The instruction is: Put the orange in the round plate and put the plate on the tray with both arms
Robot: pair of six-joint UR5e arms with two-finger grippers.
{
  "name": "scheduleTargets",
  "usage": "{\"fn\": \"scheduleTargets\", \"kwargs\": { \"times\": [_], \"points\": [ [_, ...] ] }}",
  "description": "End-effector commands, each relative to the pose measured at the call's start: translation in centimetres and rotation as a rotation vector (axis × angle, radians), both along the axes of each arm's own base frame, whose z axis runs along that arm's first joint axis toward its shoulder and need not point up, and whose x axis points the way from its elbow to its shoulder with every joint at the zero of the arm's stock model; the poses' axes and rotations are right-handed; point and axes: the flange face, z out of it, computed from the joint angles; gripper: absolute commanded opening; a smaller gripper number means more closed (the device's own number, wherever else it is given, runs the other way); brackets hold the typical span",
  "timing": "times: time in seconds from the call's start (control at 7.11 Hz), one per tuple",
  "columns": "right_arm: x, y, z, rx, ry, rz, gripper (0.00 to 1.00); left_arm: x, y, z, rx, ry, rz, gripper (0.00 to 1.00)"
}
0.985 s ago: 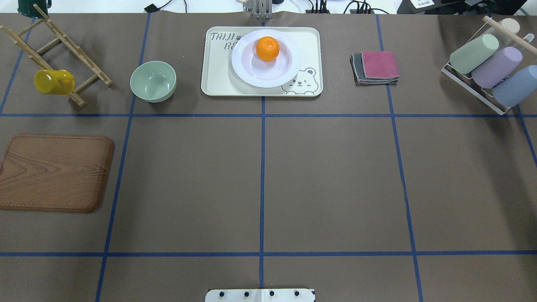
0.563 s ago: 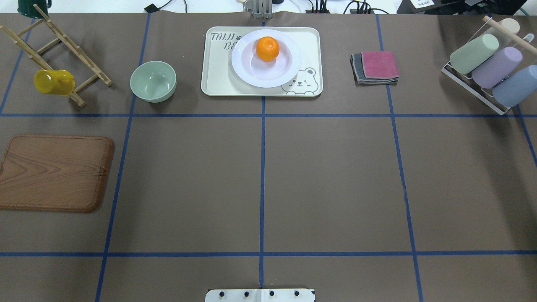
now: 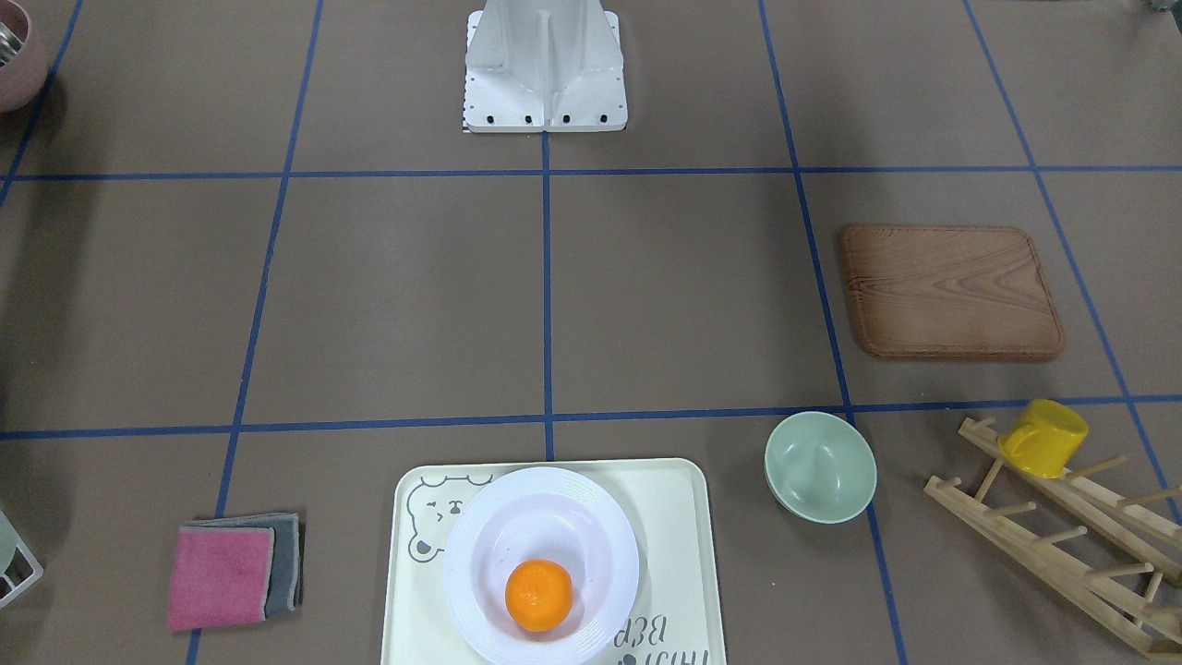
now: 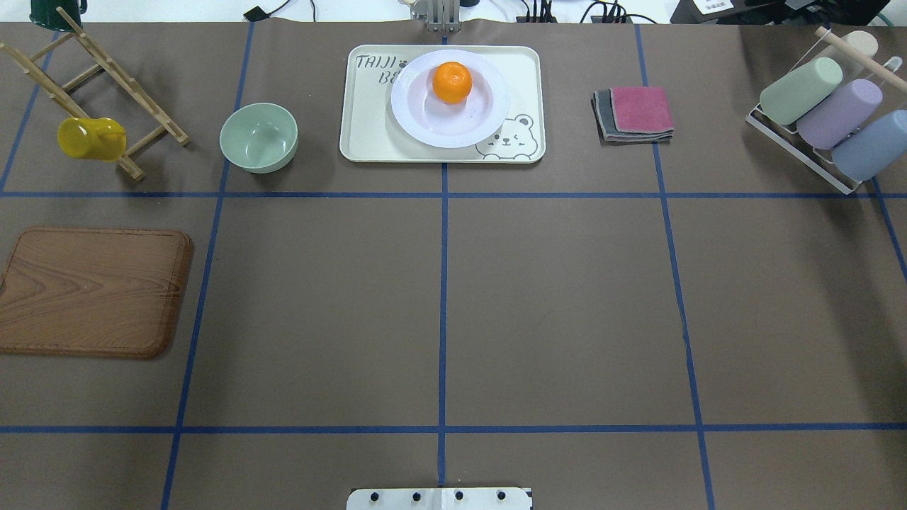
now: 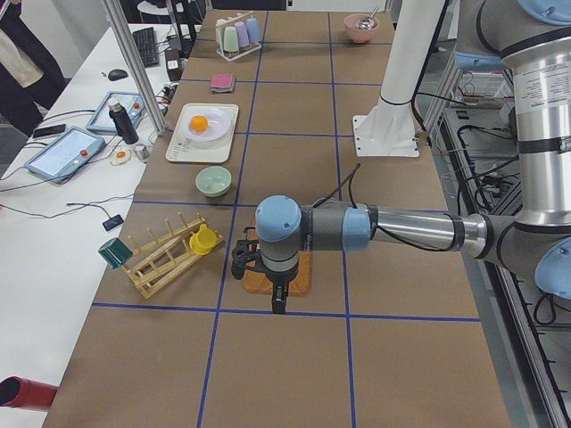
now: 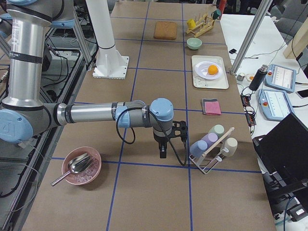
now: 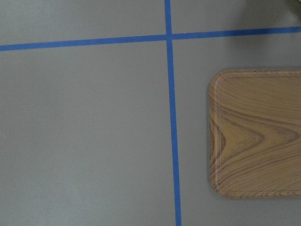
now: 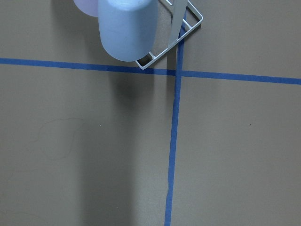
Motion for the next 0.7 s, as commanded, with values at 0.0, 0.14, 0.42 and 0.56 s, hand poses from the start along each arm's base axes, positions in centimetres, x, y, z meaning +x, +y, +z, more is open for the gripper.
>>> {"fn": "scheduleTargets", "kwargs": {
  "times": [0.0,0.14,0.42,0.56],
  "points": [
    [0.0,0.0,0.0,0.0,0.0,0.0,1.0,0.0,0.05,0.05,-0.001,-0.001,0.0,0.99],
    [0.0,0.0,0.0,0.0,0.0,0.0,1.0,0.0,0.05,0.05,-0.001,-0.001,0.0,0.99],
    [0.0,0.21,0.27,-0.006,0.0,0.0,1.0,0.0,0.05,-0.02,0.0,-0.001,0.0,0.99],
    [0.0,0.27,0.32,-0.006,0.0,0.0,1.0,0.0,0.05,0.05,-0.001,-0.001,0.0,0.99]
  ]
}}
